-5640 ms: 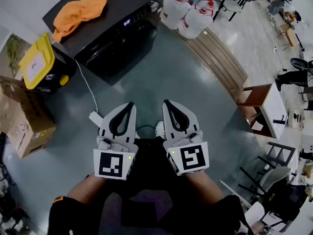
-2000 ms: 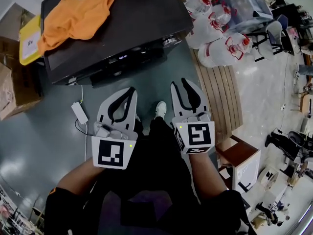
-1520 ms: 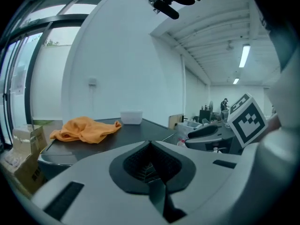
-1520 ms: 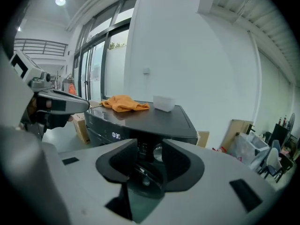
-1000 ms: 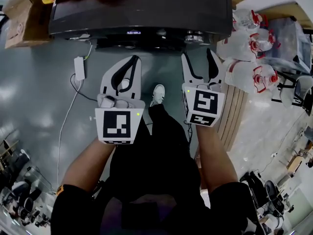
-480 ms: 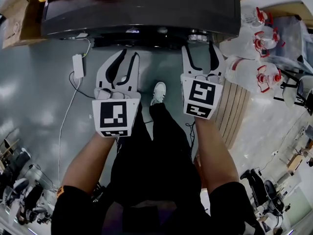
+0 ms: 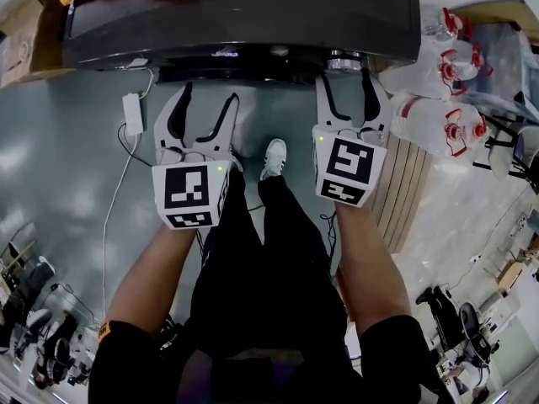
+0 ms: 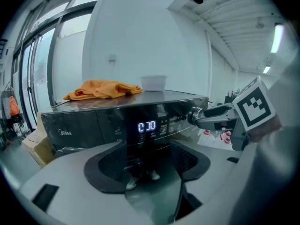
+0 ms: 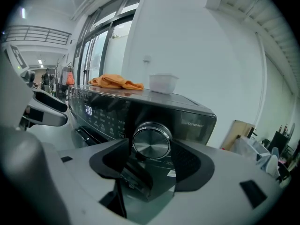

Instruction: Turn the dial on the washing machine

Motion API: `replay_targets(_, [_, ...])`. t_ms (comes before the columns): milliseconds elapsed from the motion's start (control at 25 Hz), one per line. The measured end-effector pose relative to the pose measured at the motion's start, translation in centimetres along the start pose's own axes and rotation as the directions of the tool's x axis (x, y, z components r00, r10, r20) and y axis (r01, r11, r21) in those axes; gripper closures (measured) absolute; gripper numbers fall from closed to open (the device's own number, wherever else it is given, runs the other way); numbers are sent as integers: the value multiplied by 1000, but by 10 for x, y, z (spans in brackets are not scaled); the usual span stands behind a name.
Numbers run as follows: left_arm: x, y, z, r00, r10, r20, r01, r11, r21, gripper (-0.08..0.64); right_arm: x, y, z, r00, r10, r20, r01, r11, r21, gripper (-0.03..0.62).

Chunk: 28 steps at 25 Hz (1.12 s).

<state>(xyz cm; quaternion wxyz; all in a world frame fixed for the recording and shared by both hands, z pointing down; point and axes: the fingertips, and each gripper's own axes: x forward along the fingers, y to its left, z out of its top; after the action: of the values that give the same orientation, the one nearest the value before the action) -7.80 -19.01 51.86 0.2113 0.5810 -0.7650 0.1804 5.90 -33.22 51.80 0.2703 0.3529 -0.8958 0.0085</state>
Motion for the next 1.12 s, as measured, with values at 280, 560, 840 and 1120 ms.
replay_targets(280, [-1,1,0,1000,-4,7,4,1000,-5,282,2,-5,-2,1000,2,6,-3,997,75,319])
replay_targets(560, [-1,1,1,1000,-3,7,3,1000,-9,282,3,-11,-5,992,116,49,-126,892,434,319])
replay_targets(840, [-3,-1,7,1000,-12,23,13,999,-31,282,3,-14,-6,980,176,96,-198,780,594,314])
replay_targets(1120, [-6,-2,14,999,-13,38,14,999,-32,282,0,-6,-6,1000,17,-25,-16,999,51,295])
